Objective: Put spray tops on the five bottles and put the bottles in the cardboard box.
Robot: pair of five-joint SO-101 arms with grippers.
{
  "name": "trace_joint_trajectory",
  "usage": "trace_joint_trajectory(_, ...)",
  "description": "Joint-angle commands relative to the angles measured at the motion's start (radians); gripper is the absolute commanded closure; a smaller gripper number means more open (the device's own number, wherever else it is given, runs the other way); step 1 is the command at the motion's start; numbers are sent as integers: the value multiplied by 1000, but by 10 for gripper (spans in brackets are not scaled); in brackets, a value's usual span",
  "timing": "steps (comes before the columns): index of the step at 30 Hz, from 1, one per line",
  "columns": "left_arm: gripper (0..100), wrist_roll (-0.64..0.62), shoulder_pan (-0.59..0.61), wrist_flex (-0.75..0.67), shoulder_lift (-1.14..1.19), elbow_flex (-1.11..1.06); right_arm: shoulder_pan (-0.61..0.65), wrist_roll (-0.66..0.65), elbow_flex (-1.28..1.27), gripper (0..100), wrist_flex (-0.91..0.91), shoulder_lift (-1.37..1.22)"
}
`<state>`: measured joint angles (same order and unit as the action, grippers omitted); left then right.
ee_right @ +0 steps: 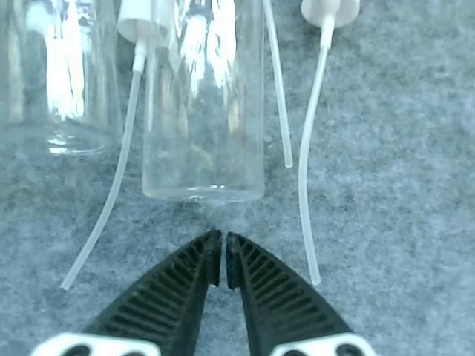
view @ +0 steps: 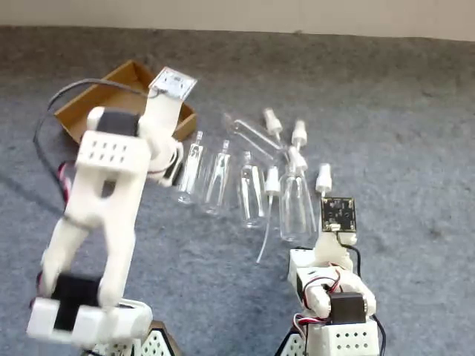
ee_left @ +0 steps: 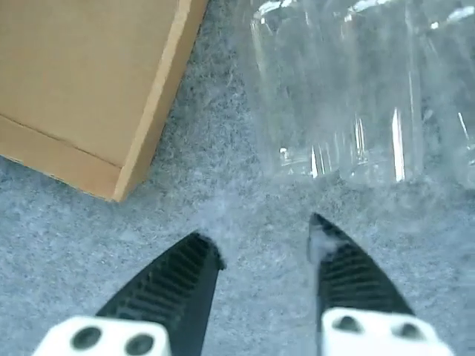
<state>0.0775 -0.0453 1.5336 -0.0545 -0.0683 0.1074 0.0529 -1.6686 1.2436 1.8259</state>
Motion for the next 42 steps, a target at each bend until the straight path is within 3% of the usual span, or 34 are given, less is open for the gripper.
trace_joint_trajectory(1, 741, -178, -15, 6, 147, 163, 10, 11, -151, 980, 7, 12)
trace_joint_trajectory(4, 713, -287, -16, 9, 269, 280, 10, 11, -151, 980, 7, 12)
trace_joint_trajectory(25, 712, -284, -10, 6, 837, 779, 10, 11, -151, 980, 7, 12)
trace_joint_trajectory(36, 713, -284, -16, 41, 961, 906, 10, 11, -151, 980, 7, 12)
trace_joint_trajectory(42, 859, -284, -16, 78, 967, 906, 10, 11, -151, 980, 7, 12)
